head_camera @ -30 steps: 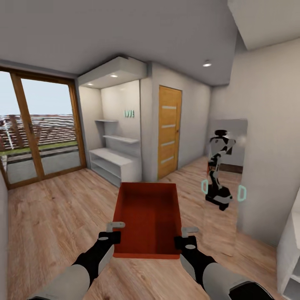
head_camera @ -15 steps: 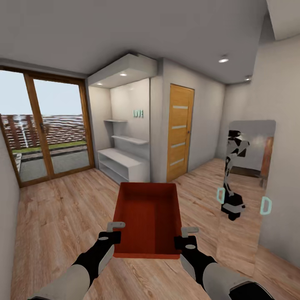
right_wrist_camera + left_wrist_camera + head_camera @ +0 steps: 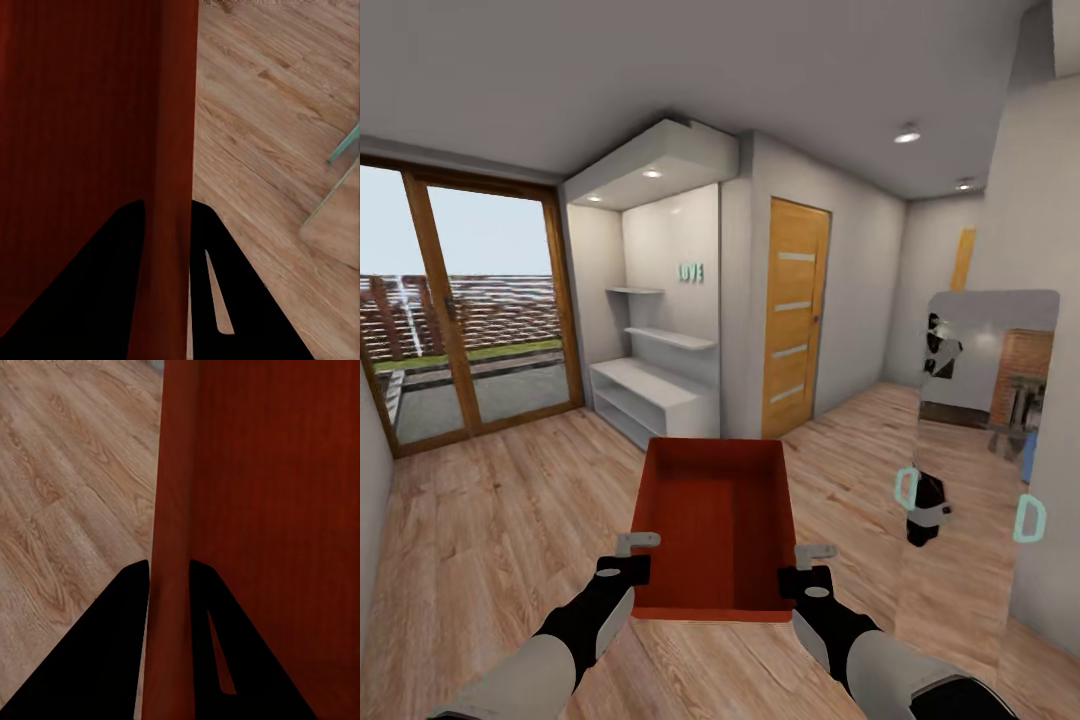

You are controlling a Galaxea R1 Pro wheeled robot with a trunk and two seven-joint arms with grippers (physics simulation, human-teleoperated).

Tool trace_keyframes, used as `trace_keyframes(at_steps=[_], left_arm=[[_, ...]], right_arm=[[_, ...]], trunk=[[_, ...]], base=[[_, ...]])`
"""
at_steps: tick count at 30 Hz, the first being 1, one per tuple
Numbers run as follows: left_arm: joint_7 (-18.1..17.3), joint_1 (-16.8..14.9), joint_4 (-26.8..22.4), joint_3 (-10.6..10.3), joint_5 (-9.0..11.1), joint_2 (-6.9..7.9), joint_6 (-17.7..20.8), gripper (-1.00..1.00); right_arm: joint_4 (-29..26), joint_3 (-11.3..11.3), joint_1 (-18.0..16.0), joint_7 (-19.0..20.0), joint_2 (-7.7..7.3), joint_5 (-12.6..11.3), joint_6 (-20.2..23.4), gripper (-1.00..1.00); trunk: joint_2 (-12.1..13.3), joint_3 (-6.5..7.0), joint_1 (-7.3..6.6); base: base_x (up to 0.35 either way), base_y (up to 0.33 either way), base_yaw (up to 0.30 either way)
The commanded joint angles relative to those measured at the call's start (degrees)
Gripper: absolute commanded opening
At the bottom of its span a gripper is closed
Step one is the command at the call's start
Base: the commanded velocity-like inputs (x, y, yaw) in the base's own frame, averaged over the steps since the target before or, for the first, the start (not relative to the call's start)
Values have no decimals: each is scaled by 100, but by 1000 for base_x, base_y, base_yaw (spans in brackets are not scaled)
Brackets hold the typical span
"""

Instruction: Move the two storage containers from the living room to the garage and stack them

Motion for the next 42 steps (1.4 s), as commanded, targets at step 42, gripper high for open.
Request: trace_keyframes(at_steps=[42], left_arm=[[187, -8, -13, 100, 507, -1, 58, -100]], right_arm=[[-14, 70, -2, 50, 100, -9, 6, -100]], trunk=[[-7, -9, 5]], base=[[323, 53, -76]])
